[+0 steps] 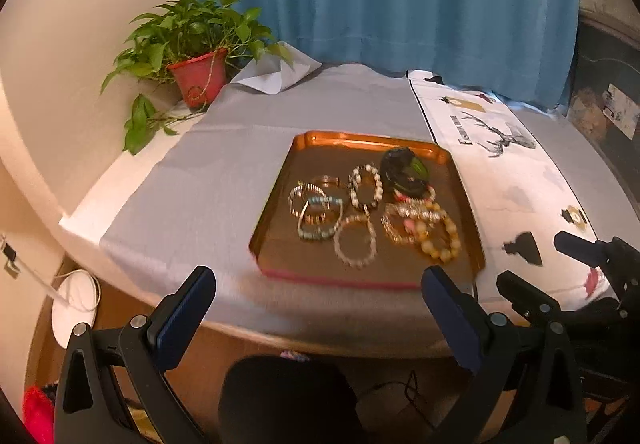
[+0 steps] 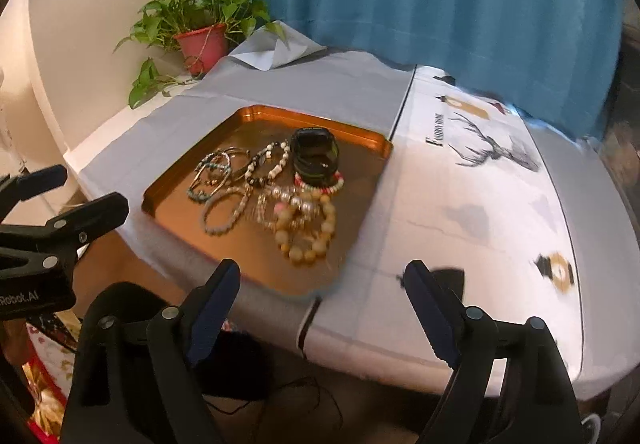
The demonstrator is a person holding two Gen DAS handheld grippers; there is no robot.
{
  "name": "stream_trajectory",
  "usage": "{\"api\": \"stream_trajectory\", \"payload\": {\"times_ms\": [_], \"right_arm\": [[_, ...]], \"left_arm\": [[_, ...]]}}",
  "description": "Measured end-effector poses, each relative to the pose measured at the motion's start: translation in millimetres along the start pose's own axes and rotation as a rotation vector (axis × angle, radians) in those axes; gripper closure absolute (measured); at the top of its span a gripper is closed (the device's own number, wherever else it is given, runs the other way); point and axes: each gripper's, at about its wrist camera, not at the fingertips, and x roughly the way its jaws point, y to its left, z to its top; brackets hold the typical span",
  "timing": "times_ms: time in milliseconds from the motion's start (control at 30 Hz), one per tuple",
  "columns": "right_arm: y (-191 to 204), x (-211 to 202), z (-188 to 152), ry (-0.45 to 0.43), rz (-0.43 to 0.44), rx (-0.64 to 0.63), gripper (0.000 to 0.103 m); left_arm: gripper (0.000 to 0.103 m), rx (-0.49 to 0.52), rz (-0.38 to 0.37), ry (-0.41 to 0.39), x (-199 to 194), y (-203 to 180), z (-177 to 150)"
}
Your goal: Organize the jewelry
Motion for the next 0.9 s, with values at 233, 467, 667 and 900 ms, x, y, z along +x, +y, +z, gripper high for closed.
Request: {"api": "stream_trajectory", "payload": {"times_ms": [233,467,667,900], "right_arm": [[2.6,-27.8,-26.9,0.001,-0.001,-0.017,0.018],[4.8,-48.3,-34.2,-0.026,-0.003,-0.024,0.018],[1.9,-58.1,-33.6,-0.042,-0.009,-0.018,0.018],[2.1,-60.1,-35.1,-0.045,-0.011,-0.02,0.018]], "left_arm": [[0.001,0.001,0.008,-0.005,-23.8,-9.0,-19.1],[0.001,0.024,0.017,-0.025,-39.3,-17.6,-24.6],[0.001,0.027,0.022,-0.028,-43.3,-18.9,-24.9],[0.001,0.035,0.03,-0.035,-46.6,-19.4,-26.1]]}}
